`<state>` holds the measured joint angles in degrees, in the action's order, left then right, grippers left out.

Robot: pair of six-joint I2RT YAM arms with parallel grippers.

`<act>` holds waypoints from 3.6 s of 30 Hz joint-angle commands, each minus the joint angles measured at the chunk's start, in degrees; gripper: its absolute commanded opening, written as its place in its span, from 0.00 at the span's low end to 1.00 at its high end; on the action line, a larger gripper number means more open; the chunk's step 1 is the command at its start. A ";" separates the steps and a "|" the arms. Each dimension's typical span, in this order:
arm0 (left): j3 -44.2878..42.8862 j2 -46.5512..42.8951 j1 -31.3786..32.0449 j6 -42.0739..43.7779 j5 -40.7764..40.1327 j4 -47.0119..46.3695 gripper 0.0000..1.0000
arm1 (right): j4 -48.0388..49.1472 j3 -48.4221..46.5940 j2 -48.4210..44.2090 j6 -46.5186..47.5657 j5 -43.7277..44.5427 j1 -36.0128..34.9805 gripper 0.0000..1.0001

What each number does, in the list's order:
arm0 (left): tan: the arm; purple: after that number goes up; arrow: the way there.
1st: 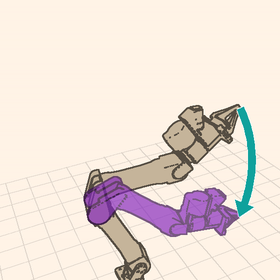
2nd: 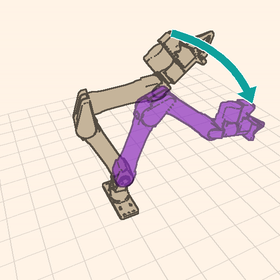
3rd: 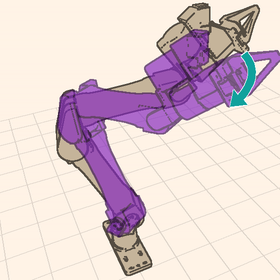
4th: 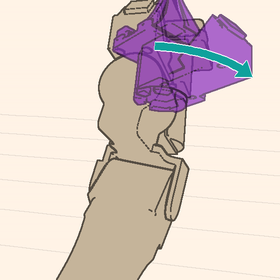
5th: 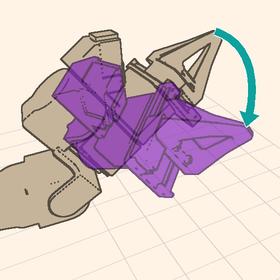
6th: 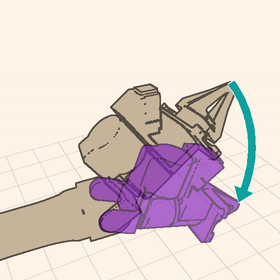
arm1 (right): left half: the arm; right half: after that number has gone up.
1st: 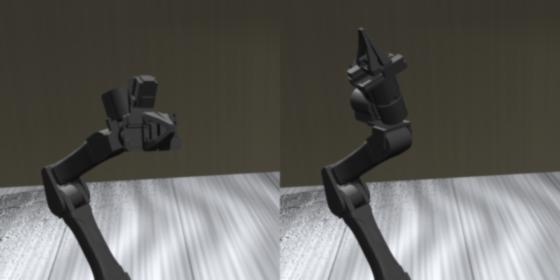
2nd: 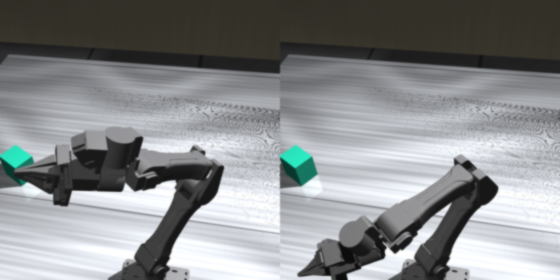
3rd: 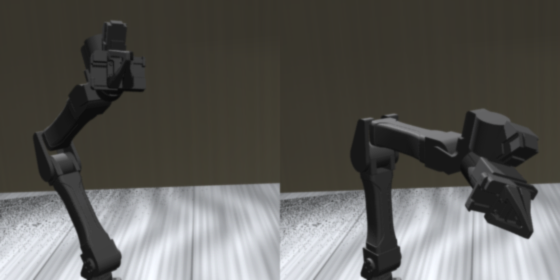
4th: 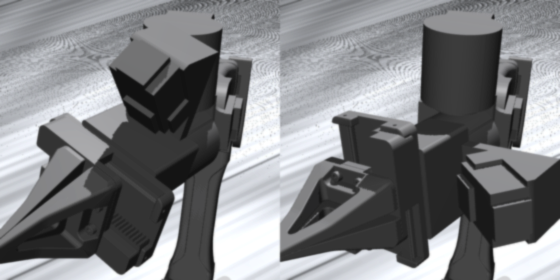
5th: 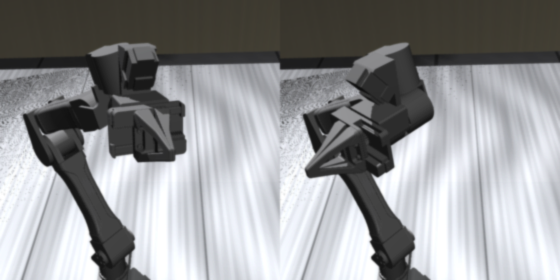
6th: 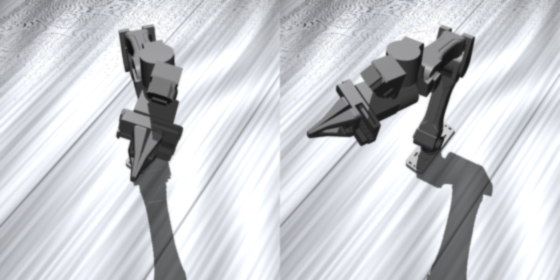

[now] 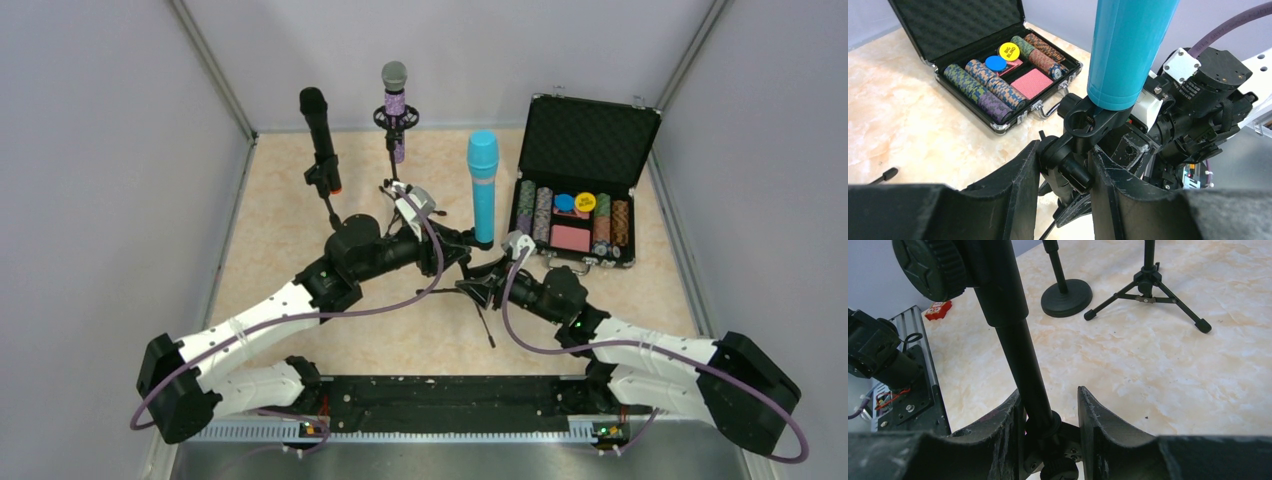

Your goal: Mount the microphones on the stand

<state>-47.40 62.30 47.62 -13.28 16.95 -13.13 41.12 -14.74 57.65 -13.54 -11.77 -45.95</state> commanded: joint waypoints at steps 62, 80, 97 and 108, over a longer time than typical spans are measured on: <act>-6.76 -4.77 9.01 1.55 -29.94 -6.44 0.00 | -15.06 -7.22 0.89 -0.75 15.70 -8.10 0.28; -3.80 -1.58 8.42 5.20 -33.83 -9.75 0.00 | -20.30 -8.62 -8.96 -1.26 19.49 -8.04 0.87; -3.87 4.50 6.18 9.41 -38.40 -12.66 0.00 | -21.17 -7.42 -10.28 -2.01 21.23 -8.08 0.88; -4.84 8.20 4.09 11.68 -40.31 -14.27 0.00 | -21.48 -6.14 -10.49 -2.07 21.51 -8.08 0.88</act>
<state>-50.04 70.24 52.23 -2.79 -21.56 -17.61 18.92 -21.10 48.36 -15.20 8.99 -53.63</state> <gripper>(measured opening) 0.417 0.880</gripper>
